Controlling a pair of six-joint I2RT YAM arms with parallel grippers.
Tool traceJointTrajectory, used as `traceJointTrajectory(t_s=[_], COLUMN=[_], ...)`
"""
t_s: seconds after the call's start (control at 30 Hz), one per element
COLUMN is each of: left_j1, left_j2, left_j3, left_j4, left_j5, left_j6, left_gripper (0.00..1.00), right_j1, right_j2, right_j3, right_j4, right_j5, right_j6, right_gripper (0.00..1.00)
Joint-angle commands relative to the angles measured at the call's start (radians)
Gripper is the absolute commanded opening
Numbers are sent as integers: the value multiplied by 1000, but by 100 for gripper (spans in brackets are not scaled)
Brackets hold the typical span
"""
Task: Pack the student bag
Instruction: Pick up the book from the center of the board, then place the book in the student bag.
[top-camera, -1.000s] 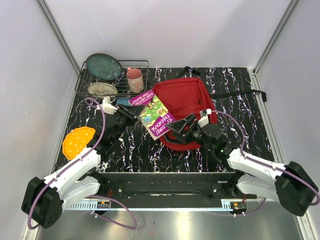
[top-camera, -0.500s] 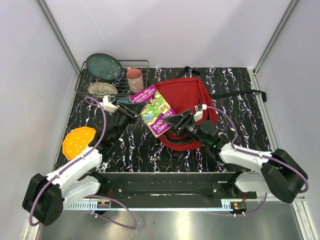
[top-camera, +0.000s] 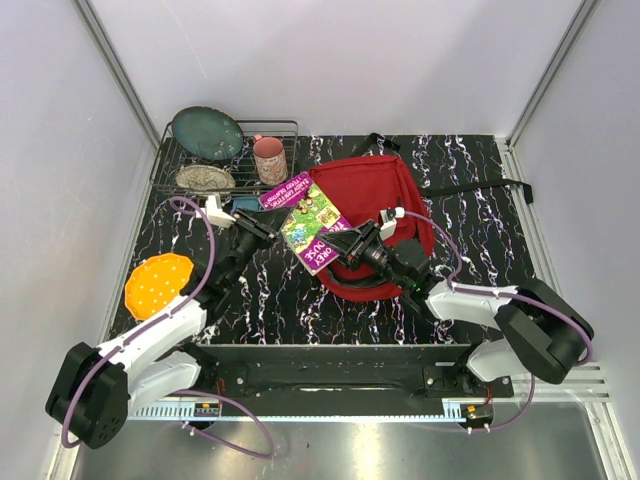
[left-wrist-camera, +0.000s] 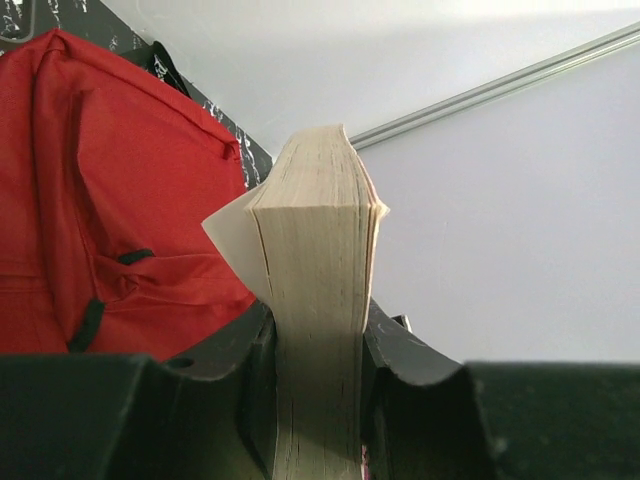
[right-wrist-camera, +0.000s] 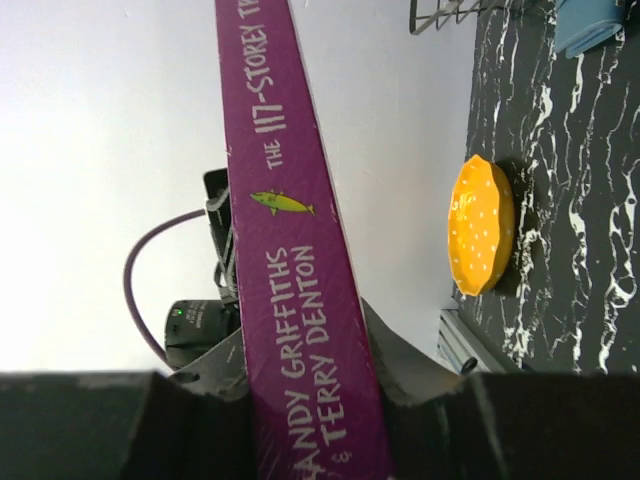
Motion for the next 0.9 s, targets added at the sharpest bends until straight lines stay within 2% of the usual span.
traceJointTrajectory(t_s=[0.0,0.07,0.13,0.17,0.2,0.23,0.3,0.33,0.37,0.43,0.47,0.53,0.6,0.63,0.73,0.87], left_j1=[-13,-13,-13,-13,-13,-13,-13,-12,-10,-13,-13,-19,-38,-80,-189,-289], left_j2=[2,-6,-24,-34,-46,-66,-89,-98,-100,-91,-81,-25,32,96,220,377], left_j3=[0,1,18,30,64,84,133,150,164,199,202,231,294,326,458,618], left_j4=[142,132,85,50,-42,-87,-221,-261,-295,-375,-377,-385,-427,-462,-610,-760], left_j5=[34,39,45,52,51,52,55,60,96,114,173,250,354,374,367,339], left_j6=[1,8,51,79,138,174,265,302,342,433,451,511,581,618,787,919], left_gripper=[0,3,31,64,75,84,99,99,99,99,99,99,99,99,99,99], right_j1=[9,9,10,9,9,9,7,9,9,9,9,9,9,9,9,9], right_j2=[18,-6,-48,-121,-170,-224,-417,-483,-608,-726,-829,-927,-1057,-1129,-1221,-1209], right_j3=[50,34,10,-19,-33,-42,-41,-35,-23,-15,-15,-15,-12,-6,52,245], right_j4=[151,147,92,46,-11,-169,-377,-587,-687,-919,-991,-1173,-1281,-1395,-1598,-1825], right_j5=[-20,-1,34,92,127,169,299,348,458,560,650,725,814,842,946,1070], right_j6=[38,19,-8,-48,-71,-97,-183,-208,-243,-266,-293,-295,-289,-282,-261,-338], right_gripper=[24,10,1,0,0,0,0,0,0,0,0,0,0,0,0,0])
